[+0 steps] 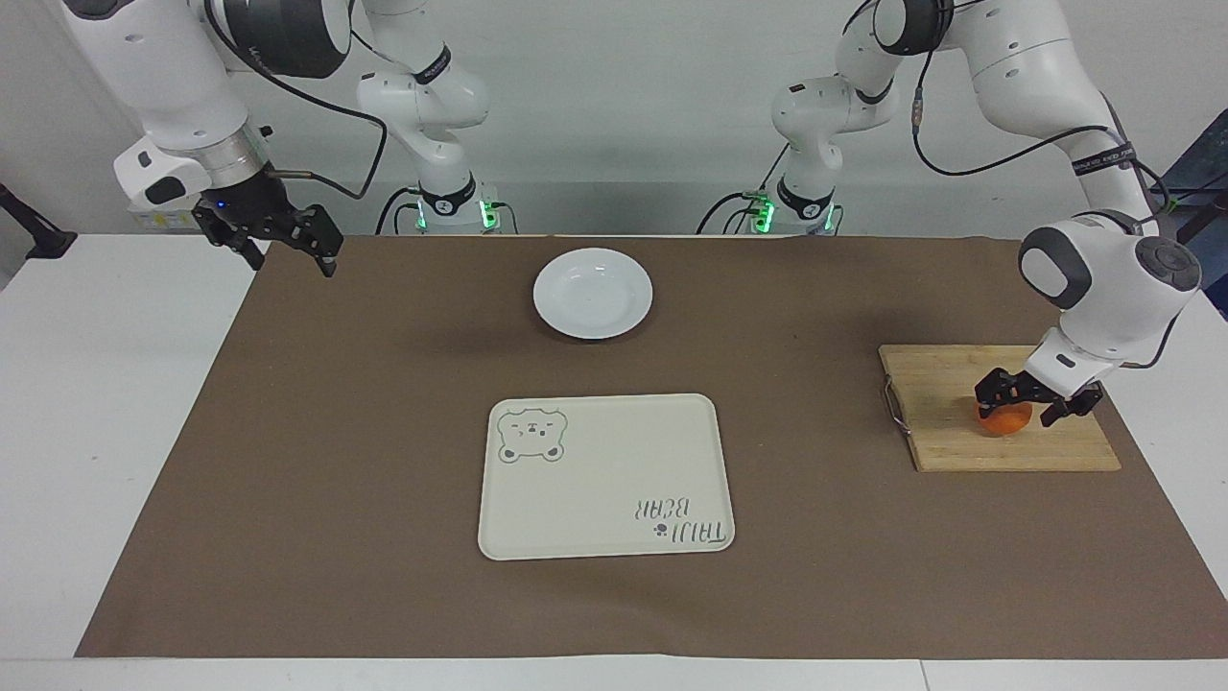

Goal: Place orange and plate with both arms
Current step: 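Lower the left gripper onto the orange and close on it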

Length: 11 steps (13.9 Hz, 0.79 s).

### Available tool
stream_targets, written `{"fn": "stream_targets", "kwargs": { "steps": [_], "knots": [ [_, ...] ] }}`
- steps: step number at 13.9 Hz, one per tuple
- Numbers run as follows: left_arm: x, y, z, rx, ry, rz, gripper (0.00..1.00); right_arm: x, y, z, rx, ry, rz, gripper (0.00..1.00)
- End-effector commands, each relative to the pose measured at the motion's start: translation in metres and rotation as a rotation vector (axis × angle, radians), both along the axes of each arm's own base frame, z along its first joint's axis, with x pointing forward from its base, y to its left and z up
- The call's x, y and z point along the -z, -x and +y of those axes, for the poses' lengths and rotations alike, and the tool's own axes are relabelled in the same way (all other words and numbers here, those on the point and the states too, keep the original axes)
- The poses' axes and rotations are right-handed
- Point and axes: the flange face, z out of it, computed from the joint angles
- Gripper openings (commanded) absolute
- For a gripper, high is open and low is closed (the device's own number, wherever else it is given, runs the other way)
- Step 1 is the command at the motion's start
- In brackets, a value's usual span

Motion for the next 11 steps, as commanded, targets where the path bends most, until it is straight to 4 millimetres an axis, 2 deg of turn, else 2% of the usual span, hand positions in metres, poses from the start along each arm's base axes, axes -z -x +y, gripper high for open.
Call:
{"fn": "stream_targets", "kwargs": {
  "steps": [1, 3, 4, 5, 6, 7, 8, 10, 11],
  "knots": [
    [0.016, 0.008, 0.001, -0.040, 0.011, -0.006, 1.00, -0.005, 0.003, 0.002, 0.010, -0.023, -0.002, 1.00],
    [0.016, 0.008, -0.002, -0.042, 0.012, -0.003, 1.00, -0.005, 0.003, 0.002, 0.010, -0.023, -0.002, 1.00],
    [0.016, 0.008, -0.002, -0.042, 0.013, 0.000, 0.86, -0.005, 0.003, 0.002, 0.008, -0.023, -0.002, 1.00],
    [0.016, 0.010, -0.001, -0.039, 0.013, 0.006, 0.52, -0.005, 0.003, 0.002, 0.010, -0.023, -0.002, 1.00],
    [0.016, 0.011, 0.002, -0.031, 0.014, 0.012, 0.24, -0.005, 0.003, 0.002, 0.008, -0.023, -0.002, 1.00],
    [0.015, 0.011, 0.004, -0.030, 0.013, 0.013, 0.06, -0.005, 0.003, 0.001, 0.010, -0.023, -0.002, 1.00],
    [0.015, 0.011, 0.004, -0.030, 0.012, 0.010, 0.00, -0.005, 0.003, 0.002, 0.008, -0.023, -0.002, 1.00],
    [-0.006, 0.009, 0.005, -0.009, 0.001, -0.022, 0.00, -0.005, 0.003, 0.001, 0.010, -0.023, -0.002, 1.00],
    [-0.019, 0.009, -0.001, 0.012, -0.002, -0.040, 0.00, -0.005, 0.003, 0.002, 0.008, -0.023, -0.002, 1.00]
  ]
}}
